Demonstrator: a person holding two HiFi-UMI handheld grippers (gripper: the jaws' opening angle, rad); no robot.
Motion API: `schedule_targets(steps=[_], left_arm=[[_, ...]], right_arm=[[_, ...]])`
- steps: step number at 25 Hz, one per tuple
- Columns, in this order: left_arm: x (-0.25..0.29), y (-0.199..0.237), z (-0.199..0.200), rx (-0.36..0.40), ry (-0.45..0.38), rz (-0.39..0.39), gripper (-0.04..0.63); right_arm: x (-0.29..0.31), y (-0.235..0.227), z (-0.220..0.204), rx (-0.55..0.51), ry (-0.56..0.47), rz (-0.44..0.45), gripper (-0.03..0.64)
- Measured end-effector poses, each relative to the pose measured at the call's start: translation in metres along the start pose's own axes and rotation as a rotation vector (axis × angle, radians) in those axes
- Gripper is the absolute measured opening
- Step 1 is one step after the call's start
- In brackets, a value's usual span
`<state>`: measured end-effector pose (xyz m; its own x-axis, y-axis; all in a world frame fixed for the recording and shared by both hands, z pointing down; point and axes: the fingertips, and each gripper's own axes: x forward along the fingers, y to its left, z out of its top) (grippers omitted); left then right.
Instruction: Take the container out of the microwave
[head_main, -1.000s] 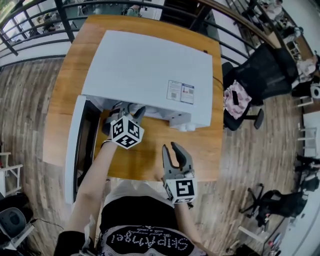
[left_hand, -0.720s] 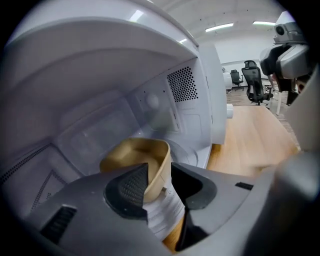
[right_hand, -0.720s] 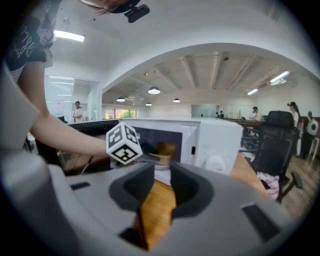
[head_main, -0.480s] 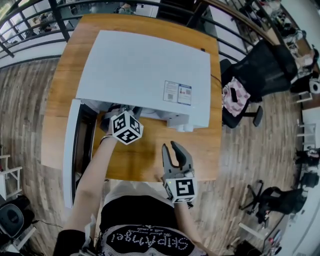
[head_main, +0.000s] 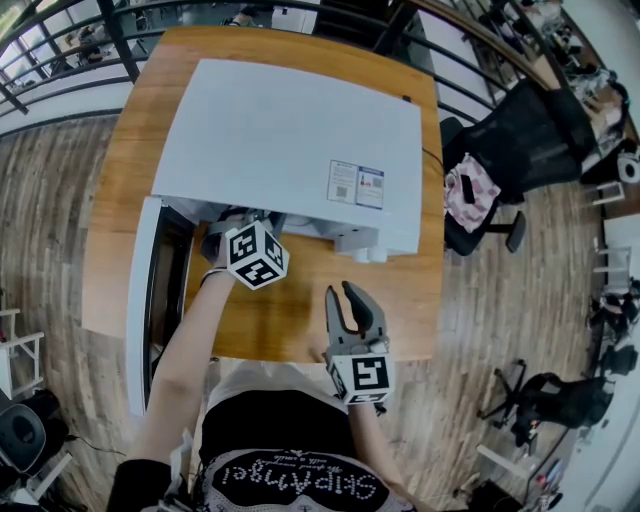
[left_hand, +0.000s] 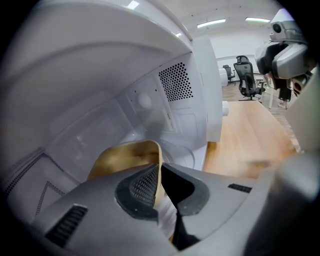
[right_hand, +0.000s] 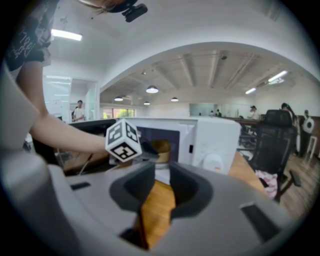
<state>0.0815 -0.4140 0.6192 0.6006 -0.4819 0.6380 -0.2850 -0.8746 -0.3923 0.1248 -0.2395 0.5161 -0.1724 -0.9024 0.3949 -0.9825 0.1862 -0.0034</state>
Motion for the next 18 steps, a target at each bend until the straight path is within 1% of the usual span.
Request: schedule_targets(steps=[5,11,18], left_arm=[[-0.007,-0.004,0.000,0.008,0.001,-0.016,0.041],[-0.026,-0.008,0.005,0.007,-0.017,-0.018,0.040],[-0.055,-0.026,0.008,-0.006,-0.037,-0.037,0.040]], right_arm=[[0.000,0.001,0.002,0.014,-0.002,0.005,0.104],[-0.001,0.006,0.007,0.008,-0.020,0.018,0.101],[-0.007,0.011,0.013,0.002,-0.047,0.026,0.100]])
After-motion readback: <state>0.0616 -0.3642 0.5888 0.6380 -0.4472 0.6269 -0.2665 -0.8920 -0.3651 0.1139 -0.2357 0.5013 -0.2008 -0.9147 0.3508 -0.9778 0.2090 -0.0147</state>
